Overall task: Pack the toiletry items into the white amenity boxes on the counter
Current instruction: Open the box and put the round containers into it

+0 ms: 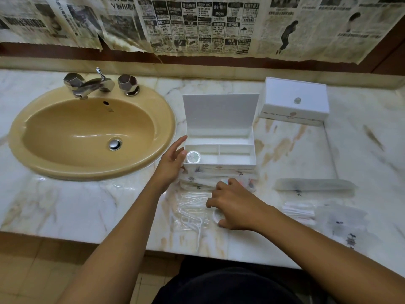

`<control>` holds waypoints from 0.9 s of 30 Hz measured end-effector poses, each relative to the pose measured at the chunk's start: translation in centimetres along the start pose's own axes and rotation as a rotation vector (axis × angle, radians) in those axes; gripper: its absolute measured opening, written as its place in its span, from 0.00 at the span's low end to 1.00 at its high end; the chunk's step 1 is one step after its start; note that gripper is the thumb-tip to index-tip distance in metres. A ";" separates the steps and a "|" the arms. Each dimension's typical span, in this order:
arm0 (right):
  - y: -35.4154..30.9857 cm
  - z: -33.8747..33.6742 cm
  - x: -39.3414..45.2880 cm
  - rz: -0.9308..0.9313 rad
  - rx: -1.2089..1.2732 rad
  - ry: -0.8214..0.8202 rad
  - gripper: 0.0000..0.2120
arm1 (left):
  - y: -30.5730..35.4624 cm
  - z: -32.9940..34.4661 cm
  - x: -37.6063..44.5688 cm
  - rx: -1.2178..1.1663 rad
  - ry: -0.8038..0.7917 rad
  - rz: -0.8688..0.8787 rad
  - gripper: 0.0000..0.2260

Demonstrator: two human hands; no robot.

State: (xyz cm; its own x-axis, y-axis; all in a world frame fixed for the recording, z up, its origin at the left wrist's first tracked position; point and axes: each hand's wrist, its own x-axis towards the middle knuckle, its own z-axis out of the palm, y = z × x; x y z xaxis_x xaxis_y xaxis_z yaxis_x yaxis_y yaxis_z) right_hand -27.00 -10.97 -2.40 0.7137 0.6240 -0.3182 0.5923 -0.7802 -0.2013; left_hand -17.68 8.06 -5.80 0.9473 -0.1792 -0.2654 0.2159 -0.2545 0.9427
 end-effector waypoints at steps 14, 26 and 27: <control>-0.5 0.8 0.1 -0.053 0.022 0.090 0.12 | -0.8 -0.1 0.4 0.003 0.001 -0.008 0.18; 1.2 -6.8 5.0 0.325 0.271 0.376 0.17 | -0.2 -0.2 0.2 -0.030 -0.024 -0.013 0.17; 1.5 -6.9 5.7 0.369 0.270 0.385 0.17 | -0.2 -0.1 0.2 -0.033 -0.025 -0.013 0.17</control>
State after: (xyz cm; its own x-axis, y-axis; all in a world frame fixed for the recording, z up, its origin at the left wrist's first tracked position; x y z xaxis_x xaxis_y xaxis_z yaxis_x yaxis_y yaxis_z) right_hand -19.42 -8.32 1.91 0.9684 0.2411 -0.0631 0.1992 -0.9010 -0.3854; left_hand -17.51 8.23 -6.03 0.9383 -0.2000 -0.2822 0.2361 -0.2259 0.9451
